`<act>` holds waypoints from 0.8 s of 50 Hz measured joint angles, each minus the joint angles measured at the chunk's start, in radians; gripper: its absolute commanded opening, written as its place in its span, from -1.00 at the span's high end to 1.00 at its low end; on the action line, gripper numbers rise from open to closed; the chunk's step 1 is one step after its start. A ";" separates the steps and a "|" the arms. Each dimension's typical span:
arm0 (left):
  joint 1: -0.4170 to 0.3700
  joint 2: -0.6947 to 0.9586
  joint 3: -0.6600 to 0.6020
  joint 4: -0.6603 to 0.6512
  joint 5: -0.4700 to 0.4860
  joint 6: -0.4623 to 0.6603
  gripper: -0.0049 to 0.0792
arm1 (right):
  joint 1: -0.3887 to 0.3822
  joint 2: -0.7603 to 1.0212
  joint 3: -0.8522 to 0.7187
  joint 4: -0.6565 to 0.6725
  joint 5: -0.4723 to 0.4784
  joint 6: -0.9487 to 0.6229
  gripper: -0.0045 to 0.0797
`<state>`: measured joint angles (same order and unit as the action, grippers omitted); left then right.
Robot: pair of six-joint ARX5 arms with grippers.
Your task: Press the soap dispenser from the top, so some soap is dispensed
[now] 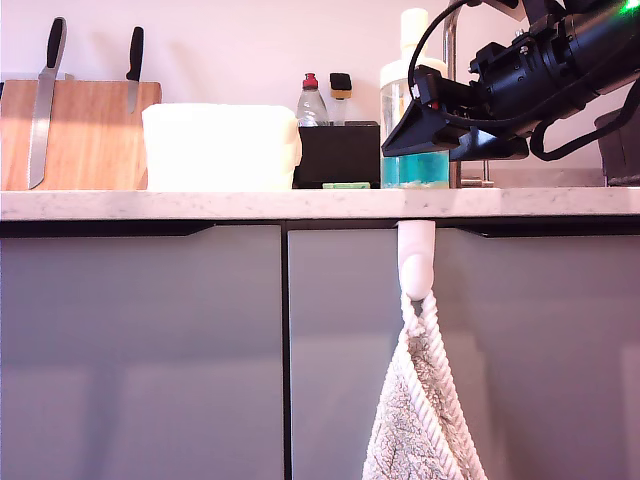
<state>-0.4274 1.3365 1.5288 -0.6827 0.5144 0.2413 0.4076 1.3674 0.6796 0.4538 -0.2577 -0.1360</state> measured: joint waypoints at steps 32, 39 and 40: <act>0.035 -0.038 0.000 -0.063 0.001 0.024 0.94 | 0.000 0.000 0.001 -0.013 0.002 -0.047 -0.53; 0.035 -0.038 0.000 -0.063 0.012 0.024 0.94 | 0.000 0.000 0.007 -0.024 -0.007 -0.045 -0.53; 0.035 -0.038 0.000 -0.063 0.014 0.024 0.94 | 0.000 0.000 0.008 -0.027 -0.013 -0.045 -0.53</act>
<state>-0.3920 1.2987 1.5288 -0.7452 0.5289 0.2657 0.4072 1.3670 0.6876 0.4267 -0.2703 -0.1810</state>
